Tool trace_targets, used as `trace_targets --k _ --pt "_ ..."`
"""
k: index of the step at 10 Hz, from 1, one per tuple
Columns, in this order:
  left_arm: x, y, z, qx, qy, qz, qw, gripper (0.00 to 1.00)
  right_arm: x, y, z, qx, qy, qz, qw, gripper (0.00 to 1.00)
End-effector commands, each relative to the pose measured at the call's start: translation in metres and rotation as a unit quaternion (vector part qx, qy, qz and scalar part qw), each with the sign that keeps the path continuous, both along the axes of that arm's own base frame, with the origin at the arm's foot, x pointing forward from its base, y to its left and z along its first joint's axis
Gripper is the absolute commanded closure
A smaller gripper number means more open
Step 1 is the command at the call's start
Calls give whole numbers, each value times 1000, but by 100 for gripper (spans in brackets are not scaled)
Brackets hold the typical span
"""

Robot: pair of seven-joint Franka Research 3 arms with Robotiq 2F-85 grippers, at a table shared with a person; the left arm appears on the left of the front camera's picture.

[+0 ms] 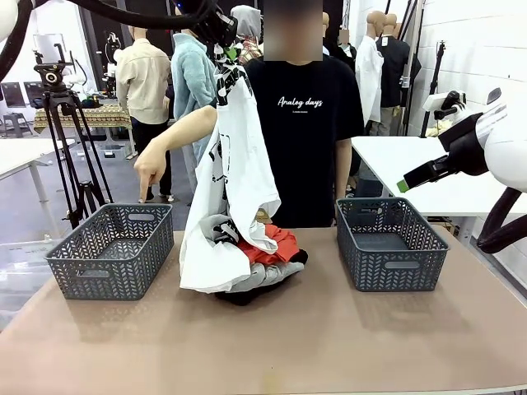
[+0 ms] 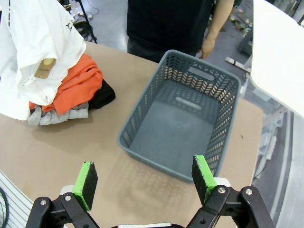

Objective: Sort the tops and bottoms.
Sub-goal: Sort the clothes according to human instructions.

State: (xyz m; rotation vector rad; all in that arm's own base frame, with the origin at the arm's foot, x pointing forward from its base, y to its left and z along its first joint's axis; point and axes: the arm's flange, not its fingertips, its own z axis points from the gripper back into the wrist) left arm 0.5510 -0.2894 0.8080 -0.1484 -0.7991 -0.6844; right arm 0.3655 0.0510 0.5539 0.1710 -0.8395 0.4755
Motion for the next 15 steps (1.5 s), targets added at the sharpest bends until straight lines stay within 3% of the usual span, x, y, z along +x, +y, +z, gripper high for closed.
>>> trace_targets --k 1,3,5,8,11,13,14,15 --pt "0 0 0 0 0 0 1000 100 1 0 -2 6 3 3 1000 0" --pt "30 44 40 3 -83 43 996 100 1 0 -2 6 3 3 1000 0" --pt "52 96 82 -4 -117 74 990 100 1 0 -2 6 3 3 1000 0" --pt "62 148 123 22 -155 85 984 100 1 0 -2 6 3 3 1000 0" --pt "52 196 179 51 -232 109 965 100 1 0 -2 6 3 3 1000 0" --pt "50 212 184 73 -238 138 959 100 1 0 -2 6 3 3 1000 0" --pt "14 204 135 44 -220 109 968 100 1 0 -2 6 3 3 1000 0" --pt "14 204 135 44 -220 109 968 100 1 0 -2 6 3 3 1000 0"
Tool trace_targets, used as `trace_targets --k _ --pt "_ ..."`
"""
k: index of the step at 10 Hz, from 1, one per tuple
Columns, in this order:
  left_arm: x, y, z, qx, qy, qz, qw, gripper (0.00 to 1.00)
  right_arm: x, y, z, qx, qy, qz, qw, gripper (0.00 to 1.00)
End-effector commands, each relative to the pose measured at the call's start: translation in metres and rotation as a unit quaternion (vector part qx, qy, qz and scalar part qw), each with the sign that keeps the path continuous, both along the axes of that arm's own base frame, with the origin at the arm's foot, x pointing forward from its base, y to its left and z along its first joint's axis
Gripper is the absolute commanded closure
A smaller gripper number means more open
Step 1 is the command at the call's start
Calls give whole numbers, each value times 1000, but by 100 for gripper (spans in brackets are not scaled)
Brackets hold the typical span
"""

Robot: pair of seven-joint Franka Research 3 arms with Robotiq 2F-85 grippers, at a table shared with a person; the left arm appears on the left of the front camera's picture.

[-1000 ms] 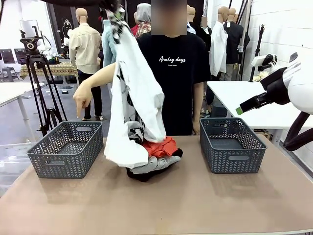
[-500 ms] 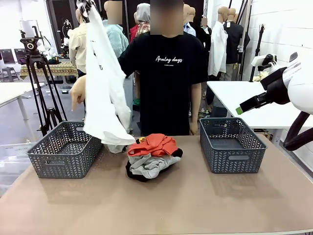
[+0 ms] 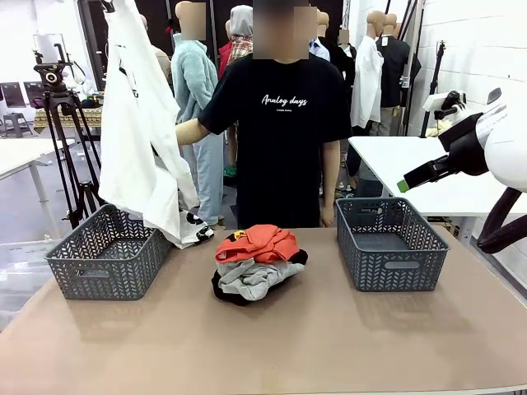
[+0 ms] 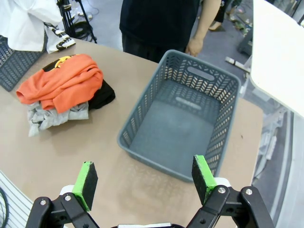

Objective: Sort the tops and bottoms.
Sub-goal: Sort the clothes according to human instructions.

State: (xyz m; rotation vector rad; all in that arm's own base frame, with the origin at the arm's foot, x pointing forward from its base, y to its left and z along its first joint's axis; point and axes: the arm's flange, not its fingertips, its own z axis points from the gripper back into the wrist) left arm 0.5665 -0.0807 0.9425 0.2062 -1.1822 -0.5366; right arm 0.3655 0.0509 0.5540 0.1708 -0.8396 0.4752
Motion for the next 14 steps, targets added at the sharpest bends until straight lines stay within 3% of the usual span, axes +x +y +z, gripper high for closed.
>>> trace_targets --k 1,3,4,7,11,13,14 --pt "-2 -5 0 -9 1 -12 1000 100 1 0 -2 6 3 4 1000 0" --pt "2 -6 -3 -2 4 -7 1000 100 1 0 -2 6 3 4 1000 0" --pt "3 20 8 21 -17 -6 1000 100 1 0 -2 6 3 4 1000 0" --pt "-4 107 65 85 -93 71 989 100 1 0 -2 6 3 4 1000 0" --pt "0 127 105 90 -150 81 981 100 1 0 -2 6 3 4 1000 0" --pt "-5 135 109 95 -149 96 980 100 1 0 -2 6 3 4 1000 0" --pt "-7 123 89 96 -122 83 984 100 1 0 -2 6 3 4 1000 0"
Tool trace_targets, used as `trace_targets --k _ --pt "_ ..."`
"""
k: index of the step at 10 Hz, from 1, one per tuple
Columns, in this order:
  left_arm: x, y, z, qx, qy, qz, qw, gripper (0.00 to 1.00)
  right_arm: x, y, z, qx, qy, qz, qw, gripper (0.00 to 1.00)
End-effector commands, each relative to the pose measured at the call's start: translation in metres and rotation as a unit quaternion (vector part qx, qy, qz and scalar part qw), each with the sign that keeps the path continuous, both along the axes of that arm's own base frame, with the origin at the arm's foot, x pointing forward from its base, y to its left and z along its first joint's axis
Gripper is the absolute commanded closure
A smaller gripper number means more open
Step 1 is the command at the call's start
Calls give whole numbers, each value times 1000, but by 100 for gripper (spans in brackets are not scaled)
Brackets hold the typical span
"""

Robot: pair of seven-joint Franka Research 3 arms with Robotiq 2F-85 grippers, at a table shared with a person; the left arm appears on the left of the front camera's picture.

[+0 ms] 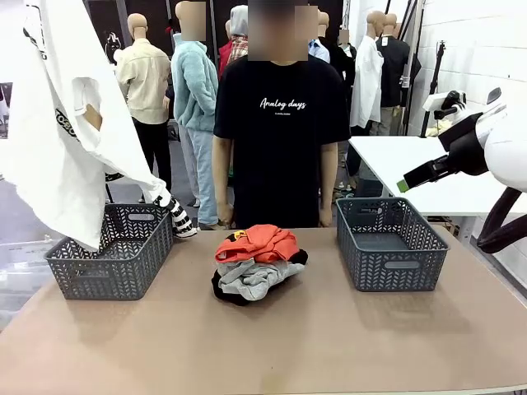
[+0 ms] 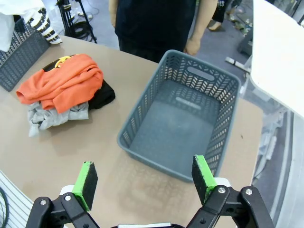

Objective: Sort the tops and bottoms.
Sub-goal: Sort the clothes according to human instructions.

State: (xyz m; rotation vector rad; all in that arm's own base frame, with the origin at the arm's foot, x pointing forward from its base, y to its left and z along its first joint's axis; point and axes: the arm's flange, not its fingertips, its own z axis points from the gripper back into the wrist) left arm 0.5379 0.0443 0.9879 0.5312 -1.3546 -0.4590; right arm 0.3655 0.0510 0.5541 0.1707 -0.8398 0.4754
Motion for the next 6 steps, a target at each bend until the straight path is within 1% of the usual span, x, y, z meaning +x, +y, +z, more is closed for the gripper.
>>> trace_targets --k 1,2,3,4,5,6 --pt "22 -13 11 9 52 -2 999 100 1 0 -2 6 3 3 1000 0" --pt "18 -23 -28 14 93 25 995 100 1 0 -2 6 3 3 1000 0" --pt "6 -32 -57 -6 125 44 991 100 1 0 -2 6 3 3 1000 0" --pt "-8 -40 -77 -37 153 55 986 100 1 0 -2 6 3 3 1000 0" --pt "-23 -50 -94 -28 176 52 983 100 1 0 -2 6 3 3 1000 0" --pt "-41 -58 -108 4 216 28 976 100 1 0 -2 6 3 3 1000 0"
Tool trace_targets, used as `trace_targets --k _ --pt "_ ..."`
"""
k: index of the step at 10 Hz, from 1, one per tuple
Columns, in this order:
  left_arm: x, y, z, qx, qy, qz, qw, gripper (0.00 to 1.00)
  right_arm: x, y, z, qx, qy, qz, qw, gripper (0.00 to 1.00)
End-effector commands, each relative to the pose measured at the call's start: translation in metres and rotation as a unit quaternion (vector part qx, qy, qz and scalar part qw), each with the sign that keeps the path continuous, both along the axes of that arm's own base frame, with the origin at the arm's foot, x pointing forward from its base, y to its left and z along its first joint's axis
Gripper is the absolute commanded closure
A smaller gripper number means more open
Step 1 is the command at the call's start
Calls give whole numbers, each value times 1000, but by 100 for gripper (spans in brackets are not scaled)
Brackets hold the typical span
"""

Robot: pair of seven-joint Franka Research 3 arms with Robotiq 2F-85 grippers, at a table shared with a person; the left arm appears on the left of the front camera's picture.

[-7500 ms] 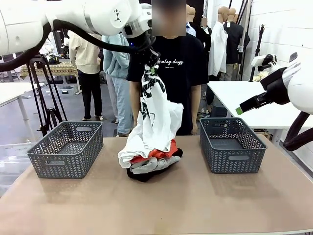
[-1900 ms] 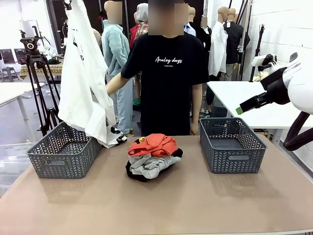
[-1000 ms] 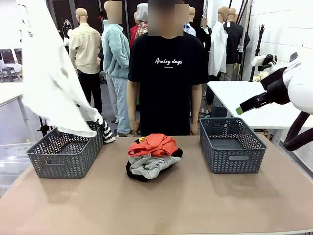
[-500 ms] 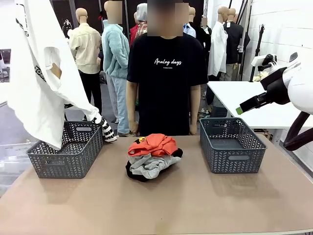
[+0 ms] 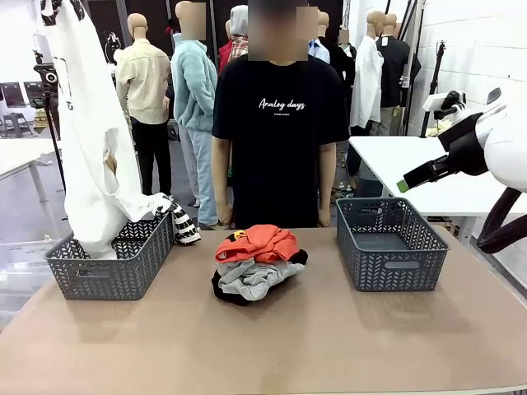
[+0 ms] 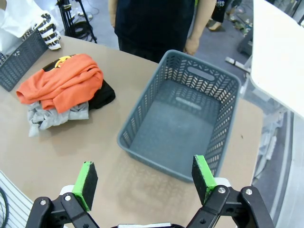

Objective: Sort the tops and bottoms.
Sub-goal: Sort the clothes according to human instructions.

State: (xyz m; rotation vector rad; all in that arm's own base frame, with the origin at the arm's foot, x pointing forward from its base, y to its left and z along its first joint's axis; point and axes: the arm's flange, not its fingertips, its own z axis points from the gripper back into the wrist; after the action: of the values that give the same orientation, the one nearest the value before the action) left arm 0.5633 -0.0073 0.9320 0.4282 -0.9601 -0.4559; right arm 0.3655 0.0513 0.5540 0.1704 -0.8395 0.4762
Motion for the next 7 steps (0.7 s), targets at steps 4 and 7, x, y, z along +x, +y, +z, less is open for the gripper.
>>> trace_targets --k 4,7 --pt "-81 -6 -59 41 109 -119 986 100 1 -1 -2 7 3 3 1000 0" --pt "-37 -24 1 26 94 -70 993 100 1 -1 -2 7 3 3 1000 0"
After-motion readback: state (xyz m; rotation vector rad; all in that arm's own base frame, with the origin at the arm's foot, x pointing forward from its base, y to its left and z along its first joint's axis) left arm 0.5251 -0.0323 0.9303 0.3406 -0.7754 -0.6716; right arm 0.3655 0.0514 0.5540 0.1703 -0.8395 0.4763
